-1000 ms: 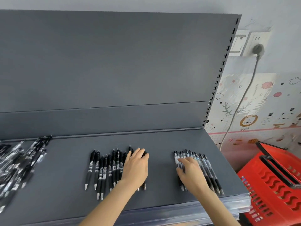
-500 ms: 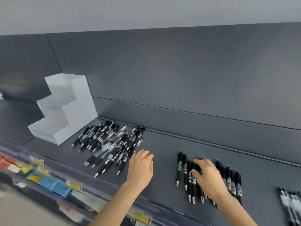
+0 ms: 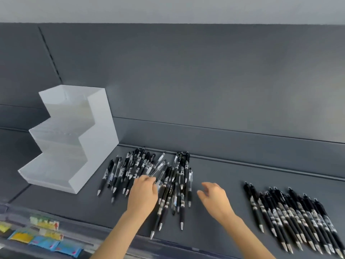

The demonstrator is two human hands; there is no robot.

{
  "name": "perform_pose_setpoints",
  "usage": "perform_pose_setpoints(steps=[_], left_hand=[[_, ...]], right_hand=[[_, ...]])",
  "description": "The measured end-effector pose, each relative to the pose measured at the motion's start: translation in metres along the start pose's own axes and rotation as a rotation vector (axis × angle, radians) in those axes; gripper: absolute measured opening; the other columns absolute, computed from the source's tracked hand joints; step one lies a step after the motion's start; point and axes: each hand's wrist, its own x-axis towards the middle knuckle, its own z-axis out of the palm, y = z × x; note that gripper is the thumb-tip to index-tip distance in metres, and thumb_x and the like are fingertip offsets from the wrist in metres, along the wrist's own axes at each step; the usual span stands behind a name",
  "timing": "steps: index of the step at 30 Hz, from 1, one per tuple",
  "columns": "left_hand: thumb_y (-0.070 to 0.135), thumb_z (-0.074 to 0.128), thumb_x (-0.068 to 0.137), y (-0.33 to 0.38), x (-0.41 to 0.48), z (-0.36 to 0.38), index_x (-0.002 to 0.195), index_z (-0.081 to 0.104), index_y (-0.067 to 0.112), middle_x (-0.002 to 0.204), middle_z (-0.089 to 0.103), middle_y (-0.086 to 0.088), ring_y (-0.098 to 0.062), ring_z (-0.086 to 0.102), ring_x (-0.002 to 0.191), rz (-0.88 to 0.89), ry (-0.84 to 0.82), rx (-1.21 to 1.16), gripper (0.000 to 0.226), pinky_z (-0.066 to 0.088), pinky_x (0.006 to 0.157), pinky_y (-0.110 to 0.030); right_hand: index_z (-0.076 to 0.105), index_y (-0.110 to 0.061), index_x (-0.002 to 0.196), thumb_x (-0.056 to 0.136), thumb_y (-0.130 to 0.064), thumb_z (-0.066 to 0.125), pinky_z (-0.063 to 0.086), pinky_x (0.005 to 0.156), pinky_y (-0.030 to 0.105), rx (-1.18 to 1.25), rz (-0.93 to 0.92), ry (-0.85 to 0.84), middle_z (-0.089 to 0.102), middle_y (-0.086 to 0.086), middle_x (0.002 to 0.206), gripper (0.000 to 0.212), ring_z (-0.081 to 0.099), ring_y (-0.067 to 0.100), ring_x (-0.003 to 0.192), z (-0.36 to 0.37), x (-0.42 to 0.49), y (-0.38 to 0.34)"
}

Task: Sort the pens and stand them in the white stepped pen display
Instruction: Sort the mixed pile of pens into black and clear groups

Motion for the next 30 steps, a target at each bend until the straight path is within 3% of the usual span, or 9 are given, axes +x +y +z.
perform_pose_setpoints(steps=[2, 5, 11, 16, 19, 21, 24, 27, 30], left_hand=[[0.018, 0.035, 0.099, 0.005, 0.013, 0.002, 0.134, 0.047, 0.010, 0.135, 0.047, -0.003, -0.016, 0.037, 0.129, 0.028, -0.038, -0.046, 0.038, 0.035, 0.102, -0.025], [0.018, 0.037, 0.099, 0.017, 0.035, 0.010, 0.131, 0.050, 0.008, 0.132, 0.051, -0.004, -0.016, 0.043, 0.125, 0.057, -0.096, -0.066, 0.036, 0.037, 0.100, -0.026], [0.024, 0.044, 0.097, 0.037, 0.078, 0.015, 0.123, 0.054, 0.006, 0.127, 0.054, -0.007, -0.020, 0.048, 0.120, 0.052, -0.182, 0.032, 0.033, 0.043, 0.092, -0.031], [0.022, 0.062, 0.086, 0.043, 0.102, 0.021, 0.083, 0.055, 0.003, 0.085, 0.056, -0.011, -0.027, 0.058, 0.089, -0.009, -0.285, -0.032, 0.020, 0.047, 0.073, -0.034], [0.013, 0.065, 0.079, 0.045, 0.114, 0.022, 0.058, 0.033, 0.012, 0.062, 0.038, -0.001, -0.017, 0.042, 0.056, -0.051, -0.335, -0.051, 0.039, 0.034, 0.049, -0.026], [0.010, 0.063, 0.078, 0.048, 0.120, 0.023, 0.056, 0.028, 0.013, 0.059, 0.034, 0.000, -0.015, 0.035, 0.051, -0.087, -0.346, -0.042, 0.041, 0.027, 0.046, -0.025], [0.013, 0.054, 0.088, 0.053, 0.123, 0.027, 0.065, 0.039, 0.011, 0.068, 0.044, 0.000, -0.021, 0.045, 0.066, -0.115, -0.289, 0.057, 0.027, 0.036, 0.056, -0.029], [0.012, 0.047, 0.094, 0.057, 0.125, 0.030, 0.072, 0.041, 0.011, 0.076, 0.051, -0.001, -0.023, 0.052, 0.073, -0.112, -0.255, 0.139, 0.022, 0.040, 0.061, -0.030], [0.010, 0.045, 0.093, 0.052, 0.130, 0.032, 0.066, 0.037, 0.011, 0.073, 0.049, -0.001, -0.019, 0.047, 0.061, -0.135, -0.258, 0.124, 0.029, 0.036, 0.056, -0.028]], right_hand=[[0.050, -0.021, 0.086, 0.096, -0.027, 0.046, 0.037, 0.064, 0.016, 0.000, 0.061, 0.022, 0.051, 0.000, 0.090, 0.012, 0.050, 0.017, 0.084, 0.005, 0.010, -0.006], [0.022, -0.021, 0.061, 0.096, -0.026, 0.045, 0.024, 0.046, 0.016, 0.018, 0.124, 0.052, 0.033, -0.006, 0.063, 0.042, 0.033, 0.009, 0.056, 0.007, 0.028, -0.016], [0.026, -0.012, 0.060, 0.091, -0.023, 0.052, 0.025, 0.044, 0.025, 0.146, 0.229, 0.073, 0.034, 0.000, 0.056, 0.042, 0.027, 0.015, 0.048, 0.011, 0.070, -0.037], [0.030, -0.013, 0.060, 0.079, -0.013, 0.067, 0.033, 0.045, 0.025, 0.308, 0.315, -0.024, 0.039, 0.003, 0.057, 0.042, 0.036, 0.017, 0.049, 0.022, 0.093, -0.053], [0.031, -0.012, 0.062, 0.076, -0.001, 0.064, 0.027, 0.042, 0.024, 0.405, 0.354, -0.084, 0.037, 0.004, 0.057, 0.038, 0.032, 0.017, 0.047, 0.023, 0.102, -0.054], [0.027, -0.014, 0.060, 0.076, 0.003, 0.061, 0.022, 0.040, 0.023, 0.452, 0.351, -0.112, 0.029, 0.002, 0.054, 0.041, 0.024, 0.017, 0.044, 0.021, 0.103, -0.049], [0.029, -0.013, 0.060, 0.079, 0.003, 0.061, 0.022, 0.039, 0.020, 0.538, 0.331, -0.118, 0.028, 0.002, 0.052, 0.041, 0.023, 0.016, 0.043, 0.011, 0.096, -0.033], [0.046, -0.009, 0.067, 0.084, -0.003, 0.062, 0.027, 0.041, 0.021, 0.751, 0.338, -0.185, 0.047, 0.006, 0.058, 0.024, 0.035, 0.014, 0.047, -0.006, 0.084, -0.016], [0.061, -0.005, 0.084, 0.089, -0.008, 0.058, 0.032, 0.045, 0.020, 0.914, 0.342, -0.276, 0.066, 0.006, 0.067, 0.007, 0.048, 0.012, 0.052, -0.020, 0.074, -0.004]])
